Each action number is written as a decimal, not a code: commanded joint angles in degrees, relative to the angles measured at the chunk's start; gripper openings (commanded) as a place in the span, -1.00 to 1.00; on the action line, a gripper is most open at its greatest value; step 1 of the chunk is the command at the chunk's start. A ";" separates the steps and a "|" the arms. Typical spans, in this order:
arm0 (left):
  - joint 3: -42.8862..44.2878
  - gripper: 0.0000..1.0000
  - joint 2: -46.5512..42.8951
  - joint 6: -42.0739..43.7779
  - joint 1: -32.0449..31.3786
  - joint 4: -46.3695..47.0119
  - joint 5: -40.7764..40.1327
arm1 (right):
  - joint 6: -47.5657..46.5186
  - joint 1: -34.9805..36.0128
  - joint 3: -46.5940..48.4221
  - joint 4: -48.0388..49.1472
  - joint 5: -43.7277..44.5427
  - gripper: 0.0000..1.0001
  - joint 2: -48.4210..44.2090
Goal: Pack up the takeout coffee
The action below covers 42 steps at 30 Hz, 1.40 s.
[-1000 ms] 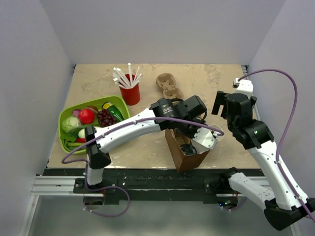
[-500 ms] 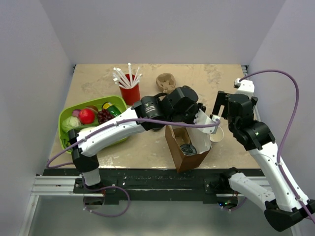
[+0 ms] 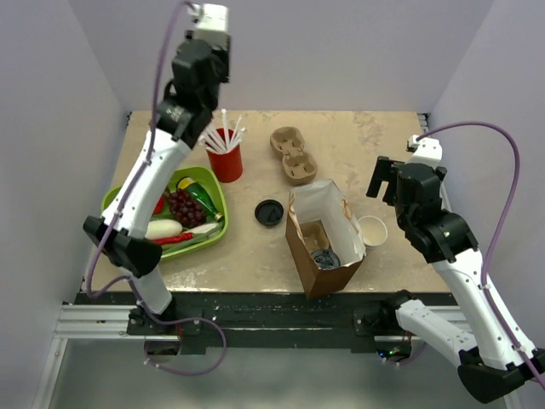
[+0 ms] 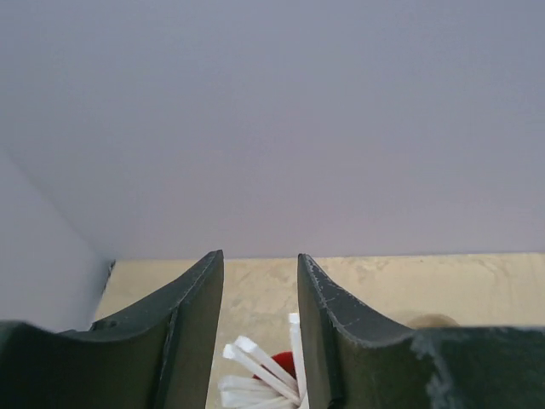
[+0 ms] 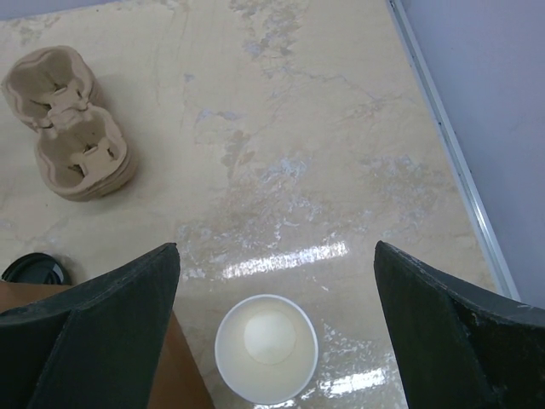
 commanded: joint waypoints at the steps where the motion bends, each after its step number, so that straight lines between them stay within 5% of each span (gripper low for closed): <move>1: 10.45 -0.11 9.84 -26.08 9.93 -13.60 8.23 | 0.14 -0.11 1.04 2.54 -0.27 0.96 -1.18; 9: 7.92 0.00 16.02 -24.69 14.88 -10.72 17.47 | 0.41 -0.02 0.68 2.98 0.25 0.96 -0.65; 28: 4.41 0.03 24.99 -22.68 15.06 -8.88 17.49 | -0.12 -0.11 -0.11 3.33 1.75 0.96 -1.62; 35: 3.96 -0.18 26.40 -21.71 15.06 -9.31 15.55 | 0.06 -0.11 -0.11 3.16 1.75 0.96 -1.35; 42: 3.53 -1.00 24.30 -20.65 15.14 -10.11 16.16 | 0.06 -0.11 0.15 3.07 2.45 0.96 -2.23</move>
